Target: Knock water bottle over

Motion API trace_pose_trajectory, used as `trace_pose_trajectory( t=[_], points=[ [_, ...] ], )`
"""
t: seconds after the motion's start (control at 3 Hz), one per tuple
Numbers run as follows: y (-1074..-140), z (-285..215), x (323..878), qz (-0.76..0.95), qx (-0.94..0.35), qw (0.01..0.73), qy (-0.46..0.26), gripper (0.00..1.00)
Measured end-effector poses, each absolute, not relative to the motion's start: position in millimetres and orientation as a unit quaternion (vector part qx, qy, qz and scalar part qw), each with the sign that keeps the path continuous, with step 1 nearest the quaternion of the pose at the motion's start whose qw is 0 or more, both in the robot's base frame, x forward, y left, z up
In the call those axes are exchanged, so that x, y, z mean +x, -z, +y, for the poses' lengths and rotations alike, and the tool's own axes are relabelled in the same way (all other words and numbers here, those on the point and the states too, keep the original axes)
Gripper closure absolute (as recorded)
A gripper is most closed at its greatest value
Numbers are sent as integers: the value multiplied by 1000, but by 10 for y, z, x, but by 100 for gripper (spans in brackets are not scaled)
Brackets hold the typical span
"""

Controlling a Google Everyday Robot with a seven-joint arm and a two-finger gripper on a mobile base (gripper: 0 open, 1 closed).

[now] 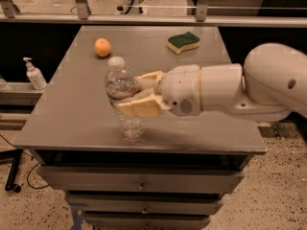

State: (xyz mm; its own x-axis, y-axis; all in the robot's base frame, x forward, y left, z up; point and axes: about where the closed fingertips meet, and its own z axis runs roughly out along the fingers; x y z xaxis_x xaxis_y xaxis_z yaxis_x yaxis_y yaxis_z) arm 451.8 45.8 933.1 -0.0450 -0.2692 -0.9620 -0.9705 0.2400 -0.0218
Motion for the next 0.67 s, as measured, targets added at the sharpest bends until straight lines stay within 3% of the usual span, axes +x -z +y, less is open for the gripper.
trace_pose_trajectory(
  t=[0.67],
  points=[
    [-9884, -9, 5198, 642, -585, 435, -239, 100]
  ],
)
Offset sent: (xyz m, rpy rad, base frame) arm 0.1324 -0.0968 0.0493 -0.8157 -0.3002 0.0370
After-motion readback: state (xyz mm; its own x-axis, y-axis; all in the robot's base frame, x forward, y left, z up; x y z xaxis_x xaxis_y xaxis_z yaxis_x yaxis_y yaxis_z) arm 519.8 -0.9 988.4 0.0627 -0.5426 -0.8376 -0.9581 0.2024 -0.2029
